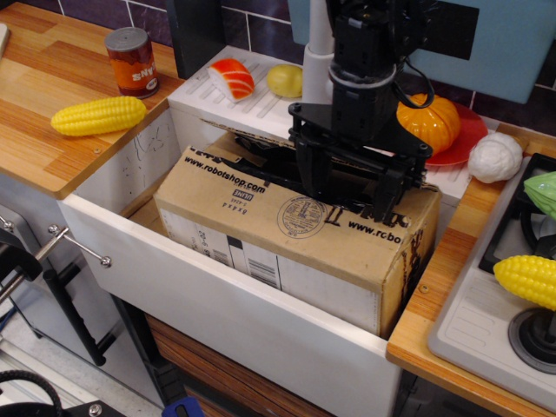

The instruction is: Open small4fbox flaps

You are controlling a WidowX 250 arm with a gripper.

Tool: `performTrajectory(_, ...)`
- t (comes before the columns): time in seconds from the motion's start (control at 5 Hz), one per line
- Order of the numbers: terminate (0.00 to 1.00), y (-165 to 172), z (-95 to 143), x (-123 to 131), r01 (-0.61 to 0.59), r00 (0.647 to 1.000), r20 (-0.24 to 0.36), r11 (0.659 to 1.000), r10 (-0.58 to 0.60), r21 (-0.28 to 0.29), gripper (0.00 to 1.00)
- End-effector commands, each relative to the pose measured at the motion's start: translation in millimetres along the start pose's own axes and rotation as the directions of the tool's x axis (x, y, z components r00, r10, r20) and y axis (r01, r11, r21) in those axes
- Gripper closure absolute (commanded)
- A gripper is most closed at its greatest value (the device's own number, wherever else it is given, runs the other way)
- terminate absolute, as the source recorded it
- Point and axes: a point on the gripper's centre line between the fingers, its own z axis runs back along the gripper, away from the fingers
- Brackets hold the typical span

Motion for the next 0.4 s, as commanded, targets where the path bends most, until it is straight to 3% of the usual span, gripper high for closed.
performTrajectory(0.0,0.0,9.1,19.2,24.0,0.05,0.996,0.08,0.999,-0.051,0.008,0.0)
performTrajectory(0.2,0.0,11.9,24.1,33.6,0.063,0.994,0.087,0.998,-0.064,0.019,0.0)
